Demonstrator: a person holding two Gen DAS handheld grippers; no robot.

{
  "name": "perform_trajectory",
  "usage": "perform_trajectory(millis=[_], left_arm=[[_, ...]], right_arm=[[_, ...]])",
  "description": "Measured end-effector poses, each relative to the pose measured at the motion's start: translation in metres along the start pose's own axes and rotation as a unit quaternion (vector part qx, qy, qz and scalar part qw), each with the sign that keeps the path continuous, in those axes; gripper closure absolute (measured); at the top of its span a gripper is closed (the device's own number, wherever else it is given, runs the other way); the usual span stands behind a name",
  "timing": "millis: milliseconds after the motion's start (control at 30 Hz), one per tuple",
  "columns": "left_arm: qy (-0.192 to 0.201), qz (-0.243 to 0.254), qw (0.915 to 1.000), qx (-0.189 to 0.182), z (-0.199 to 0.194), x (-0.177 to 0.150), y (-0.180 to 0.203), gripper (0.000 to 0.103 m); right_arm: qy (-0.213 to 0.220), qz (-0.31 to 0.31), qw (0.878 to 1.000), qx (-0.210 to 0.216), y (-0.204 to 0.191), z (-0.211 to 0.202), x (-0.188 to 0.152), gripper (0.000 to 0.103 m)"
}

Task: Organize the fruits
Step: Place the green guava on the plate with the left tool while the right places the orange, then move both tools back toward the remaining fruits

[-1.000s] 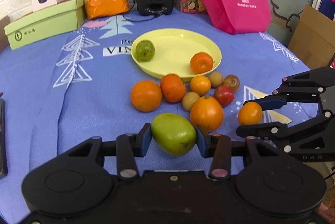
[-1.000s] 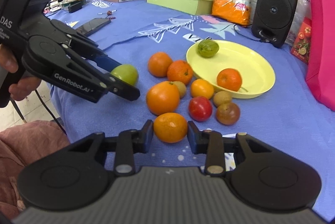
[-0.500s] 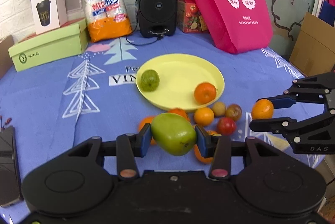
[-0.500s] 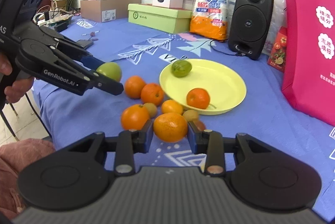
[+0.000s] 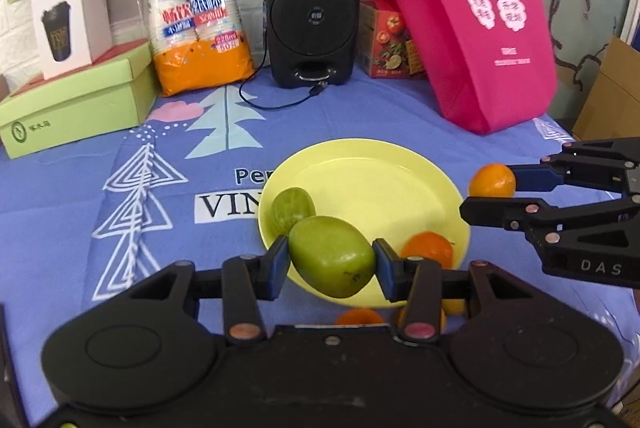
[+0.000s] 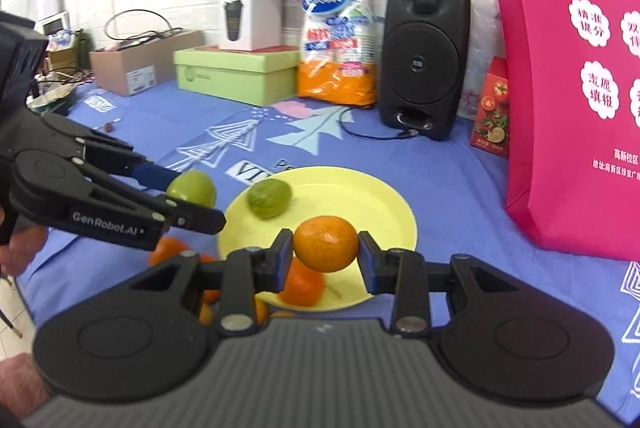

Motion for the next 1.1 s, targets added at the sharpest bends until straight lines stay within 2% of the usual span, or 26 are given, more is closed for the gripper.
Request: perform_trajectory(millis=[200,300,400,700,1100], left_arm=[[-0.030,0.006,0.9995,0.010,0.037,0.003,-0.004,0.057],[-0.032,0.009,0.9994,0.011,0.044,0.004,-0.002,0.042],[-0.022,0.010,0.9996,0.015,0.039,0.005,-0.002,0.024],[0.014,-0.016,0.9993,0.031,-0.014,-0.006,-0.031,0.024],[-0.005,-0.031,0.9987,0.040,-0.056,-0.067,-0.048,0.024]], right_arm=[[-0.034,0.010,0.999,-0.002,0.009,0.041,-0.001,0.069],[-0.048,0.018,0.999,-0.006,0.012,0.056,-0.005,0.068],[-0.049,0.023,0.998,-0.011,0.015,0.058,-0.007,0.062],[-0.019,0.029,0.999,-0.018,0.020,0.015,-0.012,0.048],[-0.021,0.009,1.000,-0.007,-0.013,-0.028,-0.039,0.040]])
Point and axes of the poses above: each gripper's, at about its wrist camera, not at the fingertips, and z roughly the way its jaws point, y to its right, x to its top, the point moved 7 cm from there along z, roughly the way its jaws point, and after that the axes turned 7 degrees about -z, right-handed, at the moved point
